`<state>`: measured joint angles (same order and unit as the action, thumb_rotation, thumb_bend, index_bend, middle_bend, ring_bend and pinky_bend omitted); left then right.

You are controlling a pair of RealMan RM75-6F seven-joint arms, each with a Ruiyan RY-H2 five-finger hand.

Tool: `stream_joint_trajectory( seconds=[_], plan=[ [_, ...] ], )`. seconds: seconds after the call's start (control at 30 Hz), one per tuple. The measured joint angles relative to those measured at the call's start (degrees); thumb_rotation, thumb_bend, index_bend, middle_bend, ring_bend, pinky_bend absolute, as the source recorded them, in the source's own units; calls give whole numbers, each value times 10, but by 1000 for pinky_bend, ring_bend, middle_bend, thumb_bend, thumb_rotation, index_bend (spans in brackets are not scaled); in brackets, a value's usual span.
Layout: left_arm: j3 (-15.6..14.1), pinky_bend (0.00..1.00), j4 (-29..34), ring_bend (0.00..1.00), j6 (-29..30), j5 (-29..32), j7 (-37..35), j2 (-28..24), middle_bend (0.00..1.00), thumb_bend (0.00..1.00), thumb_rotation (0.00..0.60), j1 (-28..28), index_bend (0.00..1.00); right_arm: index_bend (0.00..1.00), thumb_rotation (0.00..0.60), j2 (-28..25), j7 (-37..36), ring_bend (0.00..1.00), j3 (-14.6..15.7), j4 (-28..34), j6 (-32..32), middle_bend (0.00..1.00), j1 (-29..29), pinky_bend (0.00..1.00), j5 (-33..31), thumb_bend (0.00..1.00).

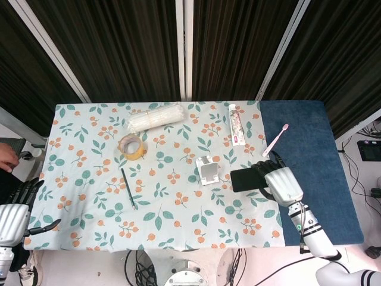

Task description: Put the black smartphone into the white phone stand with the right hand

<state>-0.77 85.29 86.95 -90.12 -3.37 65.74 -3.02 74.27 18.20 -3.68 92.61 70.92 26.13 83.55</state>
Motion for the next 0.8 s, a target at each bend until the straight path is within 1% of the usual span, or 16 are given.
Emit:
stream_joint_trajectory(
  seconds=[0.13,0.33,0.47,0.67,0.8],
  plan=[
    [0,218,1,69,0,0,0,0,62,75,301,0,74,727,600,-26,39,356,-17,15,14,394,8,0,18,327],
    [0,217,-1,69,-1,3,-2,1,62,75,300,1,74,720,600,-70,144,361,-46,42,-2,397,42,0,36,327],
    [2,217,-4,69,-4,6,-4,4,62,75,301,0,74,710,600,-96,223,361,-61,57,-35,396,78,0,54,324],
    [3,217,-4,69,-11,12,-7,5,62,75,301,-2,74,685,600,-118,328,361,-74,58,-87,379,128,0,90,320],
    [3,217,-7,69,-15,14,-8,5,62,74,304,-3,74,652,600,-125,365,361,-75,43,-126,370,166,0,124,320]
  ],
)
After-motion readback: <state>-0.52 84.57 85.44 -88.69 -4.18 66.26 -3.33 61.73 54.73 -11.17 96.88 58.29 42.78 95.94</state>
